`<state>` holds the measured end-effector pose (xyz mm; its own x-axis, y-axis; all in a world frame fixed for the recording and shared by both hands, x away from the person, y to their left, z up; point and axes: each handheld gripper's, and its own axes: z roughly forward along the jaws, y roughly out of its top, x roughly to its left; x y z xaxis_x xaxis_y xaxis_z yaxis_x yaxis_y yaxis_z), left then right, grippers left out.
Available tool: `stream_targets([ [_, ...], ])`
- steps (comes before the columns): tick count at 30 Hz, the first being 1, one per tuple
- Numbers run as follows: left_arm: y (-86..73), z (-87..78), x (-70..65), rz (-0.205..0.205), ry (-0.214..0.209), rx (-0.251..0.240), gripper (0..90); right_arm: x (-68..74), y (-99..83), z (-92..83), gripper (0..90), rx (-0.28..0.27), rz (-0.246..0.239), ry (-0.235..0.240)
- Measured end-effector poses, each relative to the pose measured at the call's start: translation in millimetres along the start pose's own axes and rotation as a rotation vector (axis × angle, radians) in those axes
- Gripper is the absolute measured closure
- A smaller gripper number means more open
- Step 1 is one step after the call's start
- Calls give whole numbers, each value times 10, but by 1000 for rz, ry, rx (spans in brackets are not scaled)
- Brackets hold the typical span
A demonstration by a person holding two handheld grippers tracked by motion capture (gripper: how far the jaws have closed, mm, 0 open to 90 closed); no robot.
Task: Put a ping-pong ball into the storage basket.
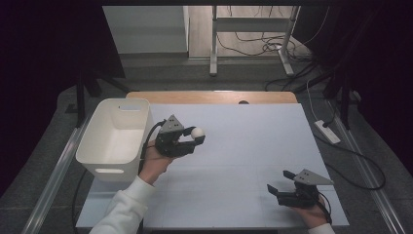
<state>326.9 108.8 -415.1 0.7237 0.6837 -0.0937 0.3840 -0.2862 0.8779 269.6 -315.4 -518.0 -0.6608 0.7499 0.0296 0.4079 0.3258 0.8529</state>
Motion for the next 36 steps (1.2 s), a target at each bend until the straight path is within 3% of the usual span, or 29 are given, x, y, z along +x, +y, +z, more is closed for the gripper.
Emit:
stream_targets([
  [36, -22, -409, 331, -63, 105, -63, 507, -9, 2, -15, 155, -4, 5, -7],
])
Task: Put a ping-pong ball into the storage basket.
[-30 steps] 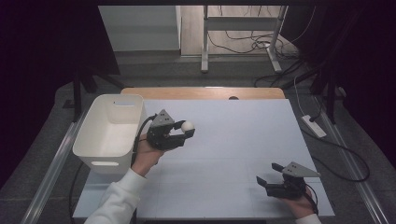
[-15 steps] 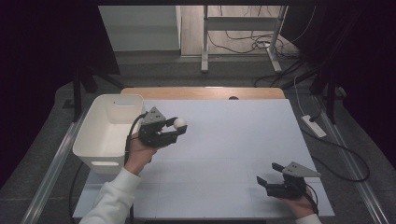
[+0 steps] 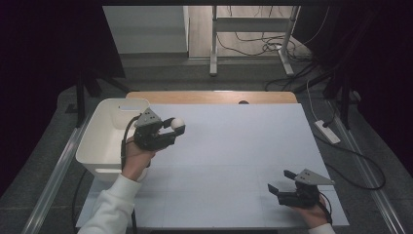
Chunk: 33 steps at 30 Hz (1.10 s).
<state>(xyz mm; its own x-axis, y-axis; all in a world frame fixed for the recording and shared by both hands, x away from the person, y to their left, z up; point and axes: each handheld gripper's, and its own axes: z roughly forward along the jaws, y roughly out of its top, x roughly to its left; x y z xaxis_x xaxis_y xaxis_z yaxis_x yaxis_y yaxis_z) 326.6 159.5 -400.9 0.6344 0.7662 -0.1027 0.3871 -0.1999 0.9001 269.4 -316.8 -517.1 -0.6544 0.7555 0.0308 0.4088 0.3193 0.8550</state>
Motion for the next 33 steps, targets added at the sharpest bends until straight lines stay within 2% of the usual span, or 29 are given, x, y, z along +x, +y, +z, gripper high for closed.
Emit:
stream_targets([
  [15, -28, -176, 194, -44, 60, -22, 507, -2, 0, 0, 156, 2, 0, -3],
  [19, -37, -210, 235, -56, 70, -24, 507, -1, 1, 0, 156, 2, 0, -3],
  [22, -36, -243, 258, -75, 61, -34, 507, -1, 0, 0, 155, 2, 1, -3],
  [24, -28, -259, 255, -64, 71, -34, 507, -2, 0, 0, 156, 3, 1, -3],
  [33, -4, -369, 313, -78, 88, -59, 507, -7, 0, 2, 155, 2, 2, -3],
])
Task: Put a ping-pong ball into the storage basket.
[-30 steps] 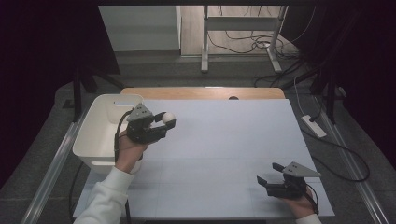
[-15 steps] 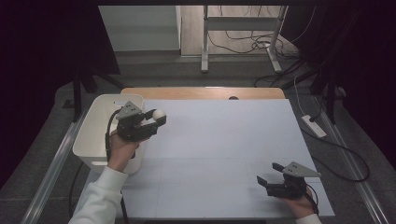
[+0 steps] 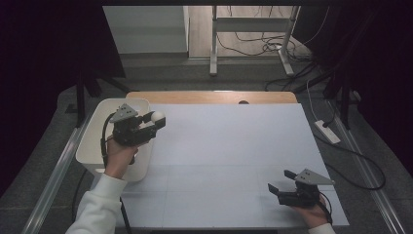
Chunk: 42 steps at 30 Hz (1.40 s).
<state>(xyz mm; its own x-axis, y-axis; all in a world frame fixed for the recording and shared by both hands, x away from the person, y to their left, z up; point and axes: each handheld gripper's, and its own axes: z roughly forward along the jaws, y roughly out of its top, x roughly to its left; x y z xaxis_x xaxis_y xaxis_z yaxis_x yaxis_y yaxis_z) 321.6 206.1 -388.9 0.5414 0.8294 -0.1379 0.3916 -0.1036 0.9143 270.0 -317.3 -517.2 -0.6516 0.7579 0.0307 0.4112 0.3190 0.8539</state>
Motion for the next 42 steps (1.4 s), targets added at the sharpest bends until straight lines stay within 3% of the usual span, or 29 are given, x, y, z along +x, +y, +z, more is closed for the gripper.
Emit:
stream_targets([
  [15, 7, -86, 136, -18, 42, -1, 507, 2, 0, -1, 156, 1, -1, -1],
  [27, -29, -142, 348, -47, 102, 18, 507, 3, 0, 3, 156, 3, -2, 0],
  [42, -68, -169, 530, -76, 148, 43, 507, 2, 0, 4, 156, 4, -2, 0],
])
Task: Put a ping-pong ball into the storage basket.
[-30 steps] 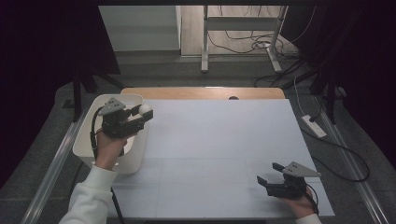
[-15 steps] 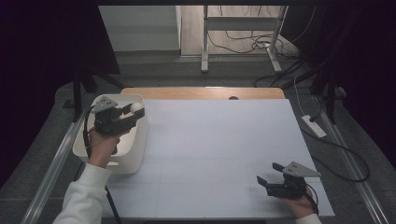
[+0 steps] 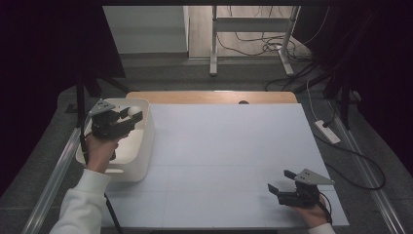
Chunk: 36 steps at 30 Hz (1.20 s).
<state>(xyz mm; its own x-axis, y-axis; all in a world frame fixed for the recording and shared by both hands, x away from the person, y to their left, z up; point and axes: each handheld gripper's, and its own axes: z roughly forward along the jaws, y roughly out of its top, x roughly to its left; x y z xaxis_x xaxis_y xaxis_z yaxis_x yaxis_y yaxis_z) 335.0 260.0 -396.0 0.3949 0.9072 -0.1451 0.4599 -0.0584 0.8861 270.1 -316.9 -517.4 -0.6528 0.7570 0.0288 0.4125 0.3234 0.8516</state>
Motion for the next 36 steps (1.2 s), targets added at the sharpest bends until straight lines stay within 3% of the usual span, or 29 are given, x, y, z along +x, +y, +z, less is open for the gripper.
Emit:
stream_targets([
  [11, 4, 100, 78, -8, 30, 56, 506, -2, -1, 3, 156, 0, -1, 0],
  [16, 27, 158, 129, -13, 77, 105, 506, 2, -2, 8, 156, 0, -1, 3],
  [36, 39, 352, 212, -2, 120, 243, 502, -1, -5, 8, 156, 4, -1, 4],
])
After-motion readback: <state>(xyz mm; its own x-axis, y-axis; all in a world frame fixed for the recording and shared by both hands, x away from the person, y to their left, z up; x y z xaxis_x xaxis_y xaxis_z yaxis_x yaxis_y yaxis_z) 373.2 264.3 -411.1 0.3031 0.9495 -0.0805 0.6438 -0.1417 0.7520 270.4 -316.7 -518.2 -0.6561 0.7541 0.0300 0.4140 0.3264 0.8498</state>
